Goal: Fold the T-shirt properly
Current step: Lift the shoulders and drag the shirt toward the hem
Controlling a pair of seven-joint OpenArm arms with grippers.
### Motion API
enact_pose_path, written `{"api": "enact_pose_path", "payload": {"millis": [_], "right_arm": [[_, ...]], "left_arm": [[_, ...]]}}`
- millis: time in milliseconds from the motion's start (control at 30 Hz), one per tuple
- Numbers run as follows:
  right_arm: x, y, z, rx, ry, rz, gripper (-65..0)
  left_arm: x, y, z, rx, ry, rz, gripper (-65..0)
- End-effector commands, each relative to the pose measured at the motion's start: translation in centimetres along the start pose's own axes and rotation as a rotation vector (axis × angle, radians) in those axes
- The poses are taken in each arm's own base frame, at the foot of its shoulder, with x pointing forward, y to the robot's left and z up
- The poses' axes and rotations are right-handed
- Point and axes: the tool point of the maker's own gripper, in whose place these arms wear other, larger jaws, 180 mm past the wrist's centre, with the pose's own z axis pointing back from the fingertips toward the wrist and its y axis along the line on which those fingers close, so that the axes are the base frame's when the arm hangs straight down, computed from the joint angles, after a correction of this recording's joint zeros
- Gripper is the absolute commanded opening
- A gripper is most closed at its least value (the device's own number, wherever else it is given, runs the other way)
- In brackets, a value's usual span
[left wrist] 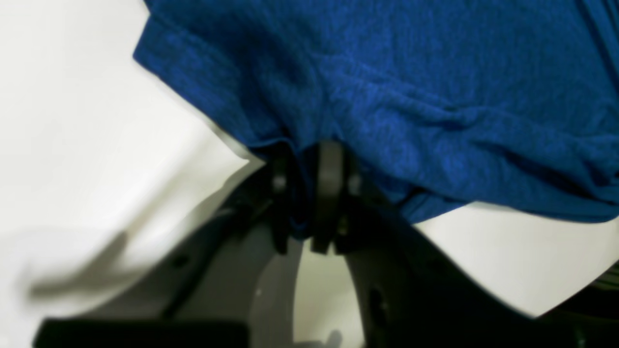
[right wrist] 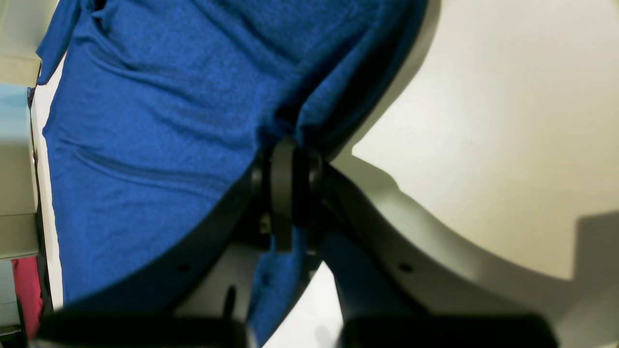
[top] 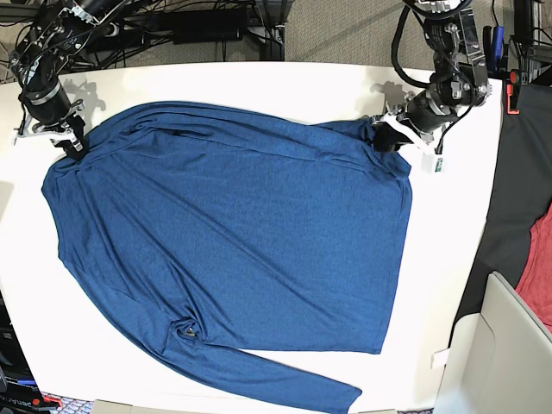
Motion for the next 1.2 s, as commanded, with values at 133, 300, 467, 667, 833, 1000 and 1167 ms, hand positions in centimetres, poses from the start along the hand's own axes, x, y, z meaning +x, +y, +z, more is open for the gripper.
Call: {"api": "enact_pose_path", "payload": {"millis": [133, 300, 467, 667, 833, 1000, 1167], "right_arm": [[1.9, 0.3, 0.6, 0.016, -0.059, 0.012, -63.4], [2.7, 0.0, 0.9, 0.010, -0.083, -0.002, -63.4], [3.7, 1.2, 0.4, 0.044, -0.110, -0.009, -63.4], [5.5, 2.9, -0.4, 0.084, -0.151, -0.010, -63.4], [6.3, 3.8, -1.8, 0.118, -0.156, -0.046, -63.4], [6.5, 4.7, -3.7, 0.156, -0.144, -0.107, -63.4], [7.0, 5.2, -5.4, 0.183, -0.162, -0.169, -63.4]], "left_arm": [[1.6, 1.7, 2.9, 0.087, -0.021, -0.037, -64.4], [3.5, 2.4, 5.1, 0.132, -0.069, -0.053, -64.5], [5.7, 1.4, 5.3, 0.118, -0.110, -0.086, -64.5], [8.4, 0.4, 5.0, 0.098, -0.141, -0.100, -64.5], [11.0, -0.3, 5.1, 0.084, -0.195, -0.115, -64.5], [12.7, -0.3, 4.3, 0.069, -0.213, -0.100, -64.5], [14.8, -0.7, 4.1, 0.053, -0.252, -0.096, -64.5]]}}
